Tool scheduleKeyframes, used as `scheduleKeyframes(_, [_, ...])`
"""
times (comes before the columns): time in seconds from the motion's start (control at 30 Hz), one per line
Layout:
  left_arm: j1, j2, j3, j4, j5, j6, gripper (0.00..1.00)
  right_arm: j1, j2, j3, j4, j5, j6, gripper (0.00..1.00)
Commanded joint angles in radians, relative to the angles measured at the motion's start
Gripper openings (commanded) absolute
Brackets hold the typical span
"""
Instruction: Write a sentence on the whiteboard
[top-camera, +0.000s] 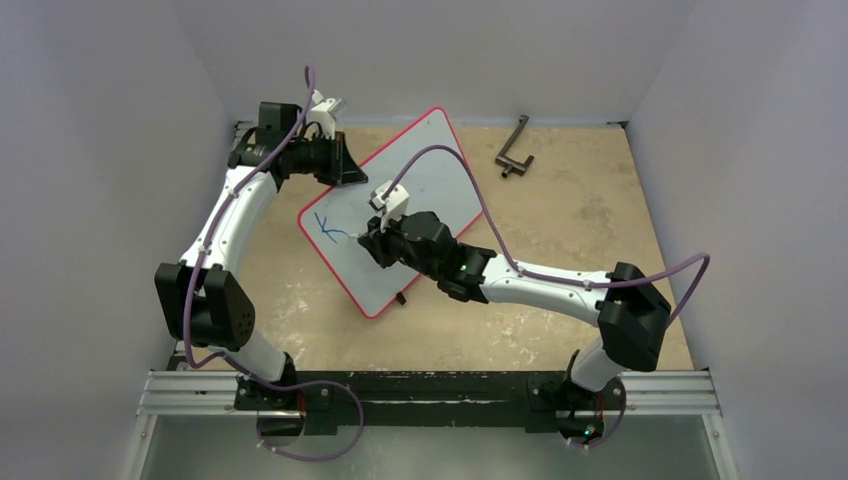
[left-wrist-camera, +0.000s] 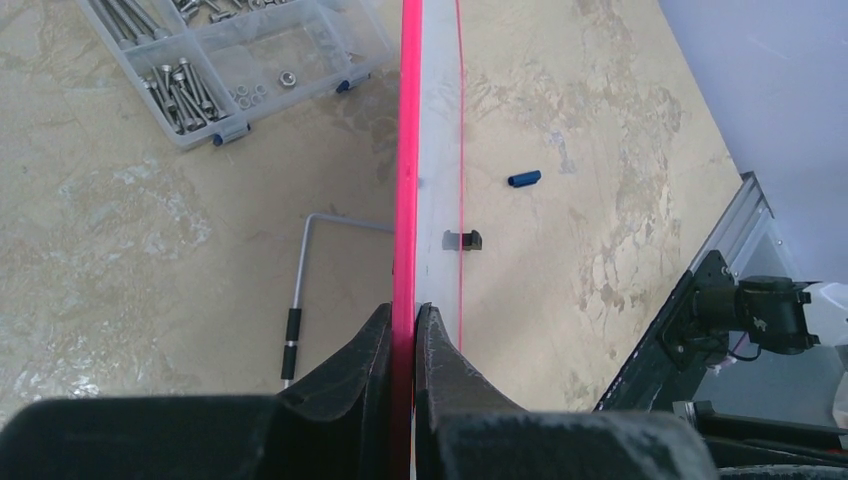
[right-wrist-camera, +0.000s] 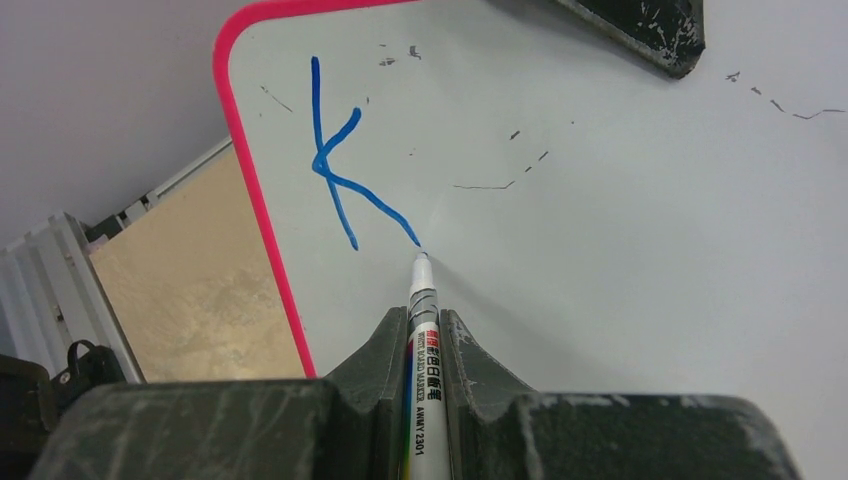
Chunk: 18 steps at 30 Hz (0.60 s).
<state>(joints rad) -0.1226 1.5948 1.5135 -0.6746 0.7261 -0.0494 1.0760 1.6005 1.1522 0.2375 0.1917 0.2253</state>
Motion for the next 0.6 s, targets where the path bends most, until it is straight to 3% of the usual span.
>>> scheduleKeyframes(0.0, [-0.037,0.009,0.003,-0.136,-0.095,0.009,0.00,-0.006,-0.086,-0.008,0.020,-0.027,-0.028,0.00])
scheduleKeyframes(0.57, [-0.038,-0.015,-0.016,-0.089,-0.099,0.014,0.00,-0.008,-0.051,0.098,0.036,-0.053,-0.100,0.00])
